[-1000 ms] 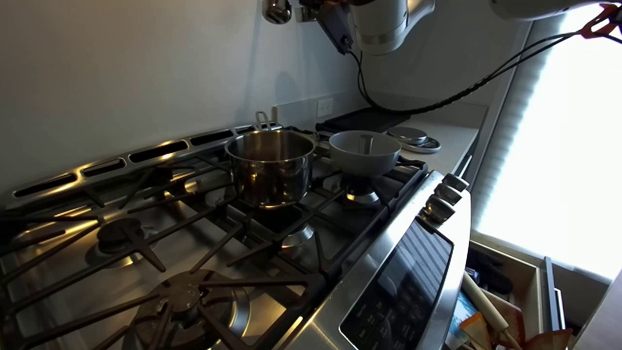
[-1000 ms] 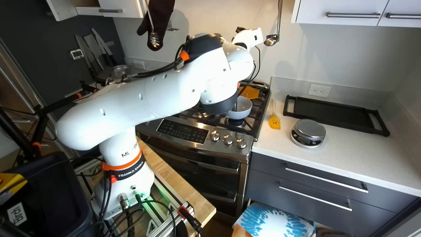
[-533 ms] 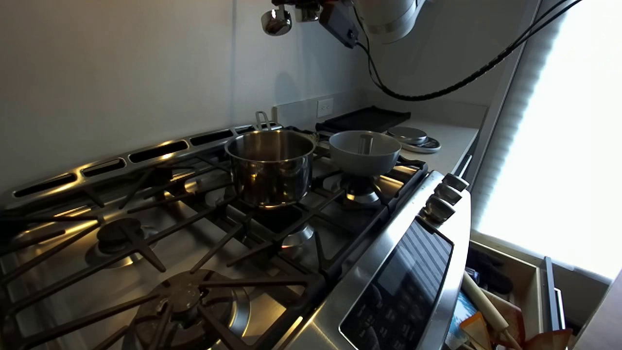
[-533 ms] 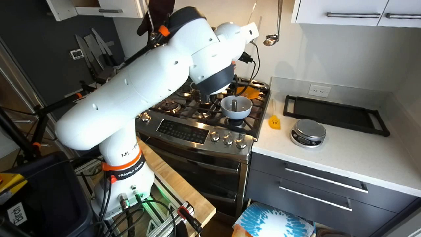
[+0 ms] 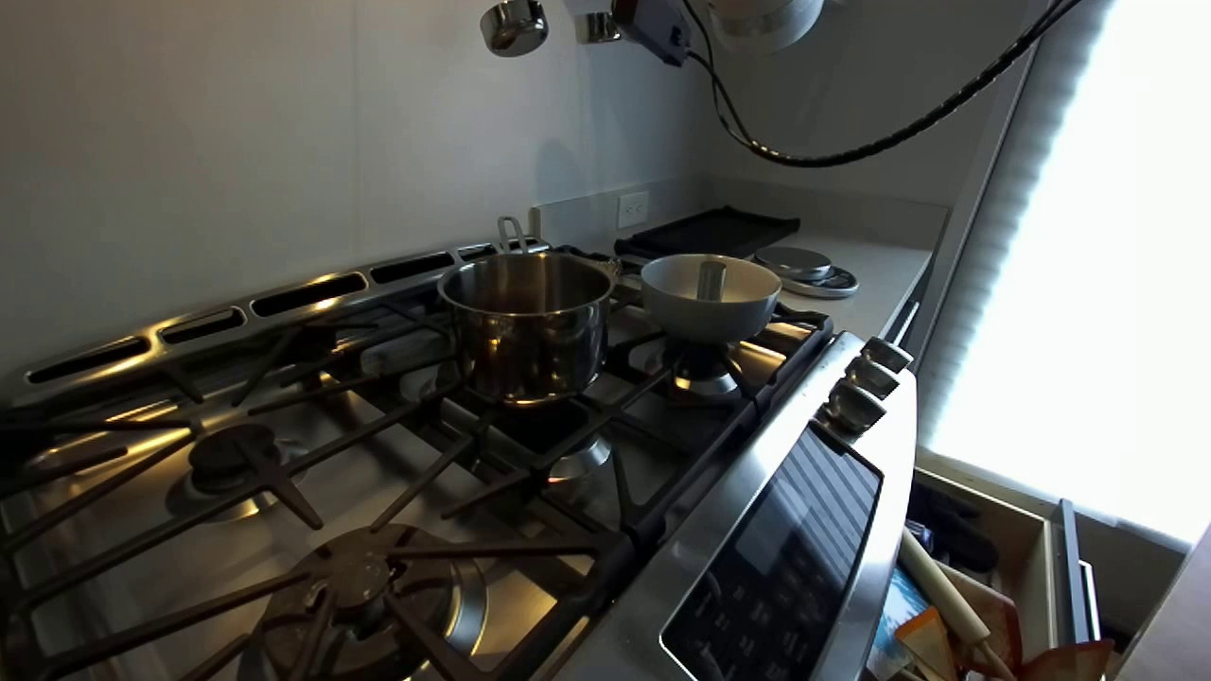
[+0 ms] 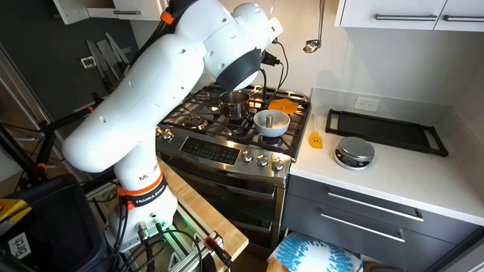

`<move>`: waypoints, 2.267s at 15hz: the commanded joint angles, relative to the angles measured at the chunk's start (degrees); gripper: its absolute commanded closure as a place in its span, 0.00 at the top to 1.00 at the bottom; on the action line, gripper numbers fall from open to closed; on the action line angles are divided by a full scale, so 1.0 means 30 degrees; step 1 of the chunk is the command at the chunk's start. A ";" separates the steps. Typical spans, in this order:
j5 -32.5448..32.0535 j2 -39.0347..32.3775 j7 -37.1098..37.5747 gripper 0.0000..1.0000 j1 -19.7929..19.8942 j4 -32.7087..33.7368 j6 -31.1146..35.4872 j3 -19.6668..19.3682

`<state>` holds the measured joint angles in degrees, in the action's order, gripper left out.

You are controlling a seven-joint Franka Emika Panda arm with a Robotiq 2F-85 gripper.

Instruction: Unhang one silver ladle and put it in the silver pot

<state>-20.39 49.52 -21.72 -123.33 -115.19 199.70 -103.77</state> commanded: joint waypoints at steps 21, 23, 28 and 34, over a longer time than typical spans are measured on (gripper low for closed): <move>0.5012 -0.5197 0.0043 0.01 -0.2570 -0.5076 0.8016 -0.1823; 0.7907 -0.6473 -0.0366 0.01 -0.3826 -0.6598 1.0423 -0.2384; 1.1064 -0.7130 -0.0596 0.04 -0.5351 -0.7840 1.2853 -0.2425; 1.2723 -0.7751 -0.1242 0.01 -0.5859 -0.8208 1.3609 -0.2217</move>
<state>17.77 26.26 -25.45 -140.90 -139.81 240.53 -110.43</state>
